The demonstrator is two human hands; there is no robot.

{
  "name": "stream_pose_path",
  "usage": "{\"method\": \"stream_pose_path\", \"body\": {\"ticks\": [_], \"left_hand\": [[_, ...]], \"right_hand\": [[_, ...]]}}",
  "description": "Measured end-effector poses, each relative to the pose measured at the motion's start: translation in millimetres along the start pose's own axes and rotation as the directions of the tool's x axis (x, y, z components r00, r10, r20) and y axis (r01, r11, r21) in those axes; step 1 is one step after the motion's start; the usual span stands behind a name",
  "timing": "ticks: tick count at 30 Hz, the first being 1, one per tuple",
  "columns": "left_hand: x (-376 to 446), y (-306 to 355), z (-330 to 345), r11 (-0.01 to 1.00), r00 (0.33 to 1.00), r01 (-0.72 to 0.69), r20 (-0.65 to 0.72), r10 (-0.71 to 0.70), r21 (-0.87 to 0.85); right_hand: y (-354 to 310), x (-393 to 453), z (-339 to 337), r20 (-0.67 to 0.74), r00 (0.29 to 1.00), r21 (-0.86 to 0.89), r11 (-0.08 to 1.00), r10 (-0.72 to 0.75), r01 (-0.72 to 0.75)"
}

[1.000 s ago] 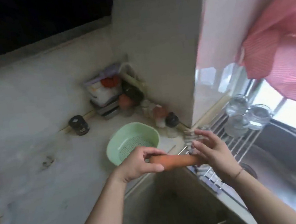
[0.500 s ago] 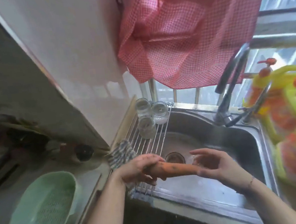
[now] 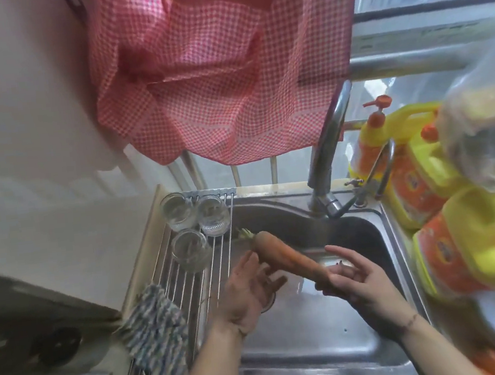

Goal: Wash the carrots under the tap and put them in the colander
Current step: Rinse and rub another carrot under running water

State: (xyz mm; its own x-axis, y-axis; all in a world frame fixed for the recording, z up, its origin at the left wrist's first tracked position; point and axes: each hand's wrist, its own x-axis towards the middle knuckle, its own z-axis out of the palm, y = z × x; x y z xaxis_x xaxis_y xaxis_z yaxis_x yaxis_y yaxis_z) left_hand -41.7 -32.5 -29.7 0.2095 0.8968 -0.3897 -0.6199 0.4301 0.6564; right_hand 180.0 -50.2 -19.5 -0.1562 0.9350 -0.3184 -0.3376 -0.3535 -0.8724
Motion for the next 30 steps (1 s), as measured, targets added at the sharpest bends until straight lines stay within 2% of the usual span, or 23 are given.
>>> {"method": "stream_pose_path", "body": {"ticks": [5, 6, 8, 10, 12, 18, 22, 30], "left_hand": [[20.8, -26.3, 23.5, 0.975, 0.976, 0.077, -0.185, -0.117, -0.210], [24.6, -30.0, 25.3, 0.967, 0.968, 0.089, -0.207, -0.140, -0.237], [29.2, -32.1, 30.1, 0.954, 0.959, 0.109, -0.222, -0.174, -0.278], [32.2, -31.8, 34.3, 0.938, 0.957, 0.116, -0.215, -0.193, -0.325], [33.4, -30.4, 38.8, 0.923, 0.959, 0.111, -0.204, -0.197, -0.369], [36.0, -26.5, 42.8, 0.924, 0.972, 0.112, -0.153, -0.178, -0.366], [34.0, -27.0, 45.3, 0.942, 0.973, 0.119, -0.152, -0.173, -0.313], [35.8, -26.3, 48.3, 0.951, 0.980, 0.120, -0.116, -0.159, -0.285]], "right_hand": [[4.2, 11.6, -10.1, -0.010, 1.000, -0.296, 0.955, 0.008, -0.011], [5.1, 16.7, -12.7, -0.037, 0.999, -0.346, 0.938, -0.015, 0.001], [4.8, 33.2, -20.9, -0.186, 0.978, -0.423, 0.906, -0.089, 0.002], [-1.1, 56.5, -32.5, -0.399, 0.910, -0.336, 0.941, -0.109, -0.034], [-12.1, 80.5, -40.3, -0.490, 0.863, -0.235, 0.972, -0.118, 0.000], [-39.2, 125.6, -35.0, -0.500, 0.840, -0.183, 0.974, -0.210, 0.134], [-44.5, 128.2, -35.3, -0.579, 0.784, -0.152, 0.975, -0.223, 0.165], [-40.0, 120.5, -39.4, -0.590, 0.778, -0.125, 0.976, -0.217, 0.177]]}}
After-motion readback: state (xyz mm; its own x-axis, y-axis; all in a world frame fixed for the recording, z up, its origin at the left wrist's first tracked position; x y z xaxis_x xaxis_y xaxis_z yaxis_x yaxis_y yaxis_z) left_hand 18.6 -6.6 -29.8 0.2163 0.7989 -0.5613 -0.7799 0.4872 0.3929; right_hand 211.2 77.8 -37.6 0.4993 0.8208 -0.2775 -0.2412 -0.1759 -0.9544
